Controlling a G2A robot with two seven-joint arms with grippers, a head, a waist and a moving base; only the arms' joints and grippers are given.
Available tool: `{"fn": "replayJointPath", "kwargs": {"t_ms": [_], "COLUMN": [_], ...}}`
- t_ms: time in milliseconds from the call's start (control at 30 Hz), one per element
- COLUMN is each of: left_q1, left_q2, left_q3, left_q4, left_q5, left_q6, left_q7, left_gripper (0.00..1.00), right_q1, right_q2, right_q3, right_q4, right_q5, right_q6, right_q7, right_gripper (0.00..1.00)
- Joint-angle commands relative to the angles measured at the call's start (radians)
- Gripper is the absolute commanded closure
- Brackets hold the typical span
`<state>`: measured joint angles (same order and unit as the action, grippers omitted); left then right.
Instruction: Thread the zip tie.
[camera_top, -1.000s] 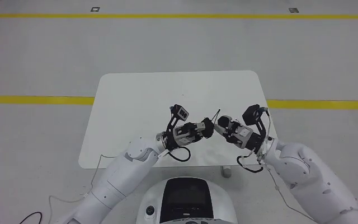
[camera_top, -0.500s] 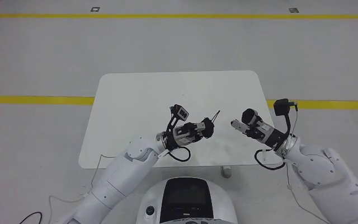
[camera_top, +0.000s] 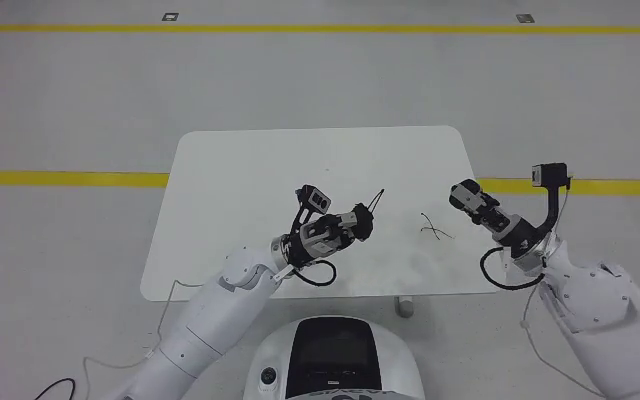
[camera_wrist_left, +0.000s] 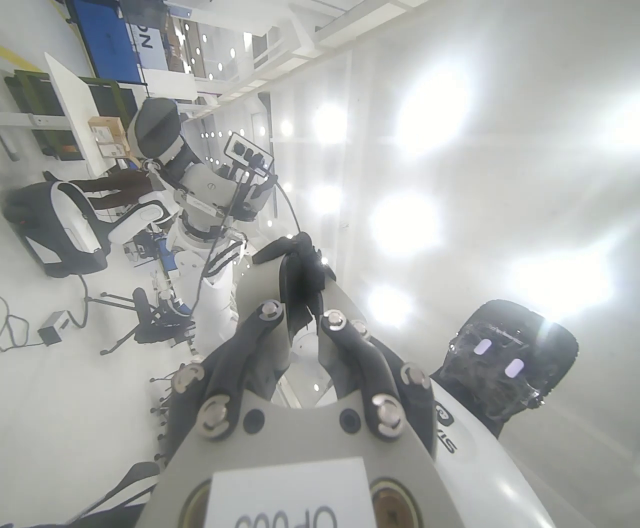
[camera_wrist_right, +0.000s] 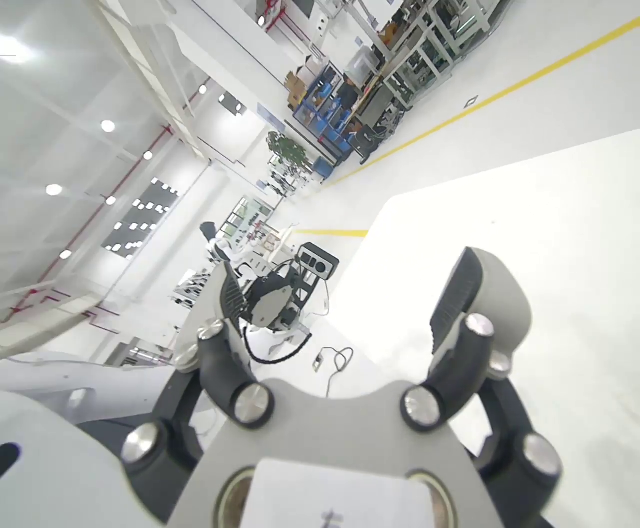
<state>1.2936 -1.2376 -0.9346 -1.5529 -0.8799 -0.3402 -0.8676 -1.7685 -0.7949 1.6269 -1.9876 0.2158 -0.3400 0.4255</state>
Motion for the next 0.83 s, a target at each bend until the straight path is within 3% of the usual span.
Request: {"fn": "replayJointPath", "kwargs": {"t_ms": [0,167,800], "left_q1": [0.010,0.023,0.023], "left_q2": [0.001,0.000,0.000], "left_q3": [-0.008,-0.030,-0.030], "left_q4": [-0.004,-0.008,-0.008], "left_q5": [-0.006,-0.030,-0.030], "left_q6": [0.000,0.000,0.000], "left_q7": [-0.006,-0.030,-0.030], "left_gripper": [1.00,1.00,1.00], "right_q1": [0.000,0.013,0.013], "right_q2": [-0.007,-0.026,-0.026], "right_q3": [0.016,0.021,0.021], "right_q4": [0.000,0.002,0.002], "right_q5": [0.035,0.085,0.085], "right_q6": [0.000,0.000,0.000], "right_q7": [0.018,0.058,0.058], "right_gripper": [0.00,0.00,0.00]}}
